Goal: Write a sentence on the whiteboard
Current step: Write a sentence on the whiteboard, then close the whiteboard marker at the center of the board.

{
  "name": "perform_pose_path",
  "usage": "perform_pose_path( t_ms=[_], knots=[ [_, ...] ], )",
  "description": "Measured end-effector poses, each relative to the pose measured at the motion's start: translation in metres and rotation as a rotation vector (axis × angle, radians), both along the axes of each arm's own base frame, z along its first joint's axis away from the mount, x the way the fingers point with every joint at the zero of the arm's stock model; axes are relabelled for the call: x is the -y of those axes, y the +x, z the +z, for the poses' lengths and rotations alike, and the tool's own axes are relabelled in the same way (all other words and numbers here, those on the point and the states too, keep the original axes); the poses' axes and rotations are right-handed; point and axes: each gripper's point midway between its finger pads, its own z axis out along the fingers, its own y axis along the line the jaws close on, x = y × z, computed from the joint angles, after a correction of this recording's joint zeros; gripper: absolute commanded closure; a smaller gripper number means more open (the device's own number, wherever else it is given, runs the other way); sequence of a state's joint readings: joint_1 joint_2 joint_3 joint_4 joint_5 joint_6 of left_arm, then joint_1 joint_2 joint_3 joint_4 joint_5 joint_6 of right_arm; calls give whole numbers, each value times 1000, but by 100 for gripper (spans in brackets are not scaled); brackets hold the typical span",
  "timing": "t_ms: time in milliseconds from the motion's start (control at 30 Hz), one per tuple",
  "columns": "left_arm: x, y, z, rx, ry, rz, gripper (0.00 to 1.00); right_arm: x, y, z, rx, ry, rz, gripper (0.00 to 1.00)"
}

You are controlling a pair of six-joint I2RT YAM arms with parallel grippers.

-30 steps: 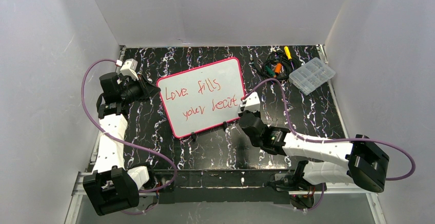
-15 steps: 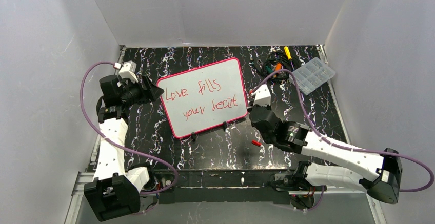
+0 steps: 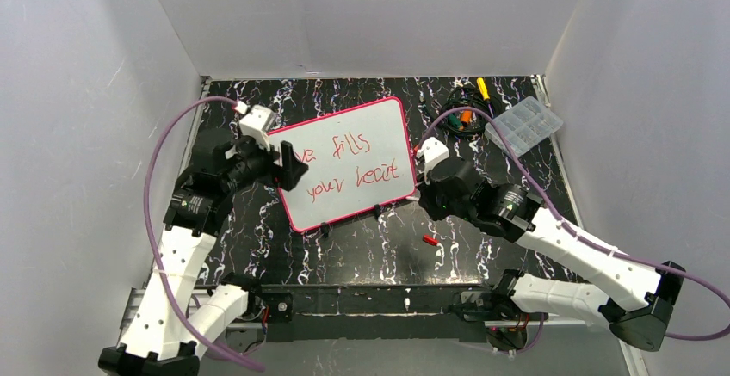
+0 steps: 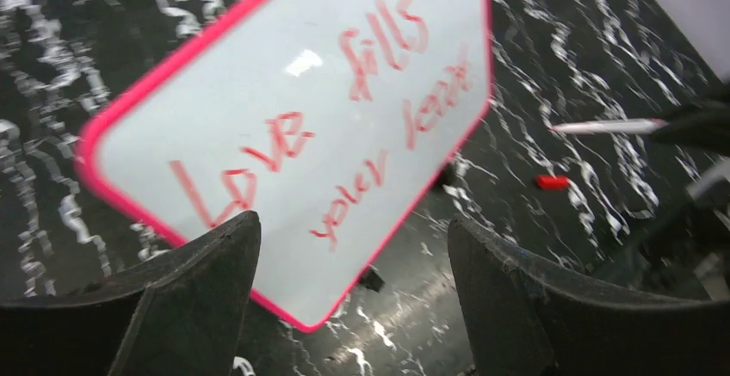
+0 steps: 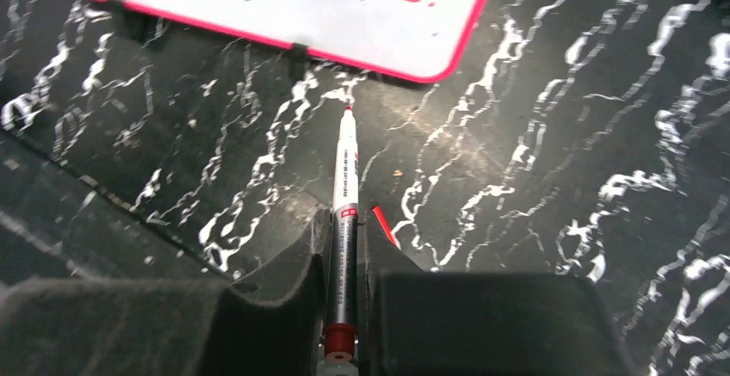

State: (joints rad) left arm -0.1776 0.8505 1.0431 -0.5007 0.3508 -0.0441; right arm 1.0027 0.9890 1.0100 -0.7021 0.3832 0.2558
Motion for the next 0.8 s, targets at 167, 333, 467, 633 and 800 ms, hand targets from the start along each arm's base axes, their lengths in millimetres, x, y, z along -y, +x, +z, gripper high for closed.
perform_pose_path(
  t_ms=[167, 333, 467, 633, 800],
  knots=[
    [58, -42, -1, -41, -53, -278, 27, -14, -17, -4, -157, 103, 153, 99],
    [116, -96, -29, -153, -106, -588, 29, -38, -41, -3, -303, 215, 311, 99],
    [156, -128, -53, -232, -89, -763, 33, -45, -50, -3, -348, 243, 351, 99],
    [187, -145, -87, -204, -35, -836, 33, -20, -26, 1, -246, 172, 180, 99],
    [217, -142, -110, -153, -10, -854, 32, 23, 9, 10, -108, 51, -76, 99]
  ],
)
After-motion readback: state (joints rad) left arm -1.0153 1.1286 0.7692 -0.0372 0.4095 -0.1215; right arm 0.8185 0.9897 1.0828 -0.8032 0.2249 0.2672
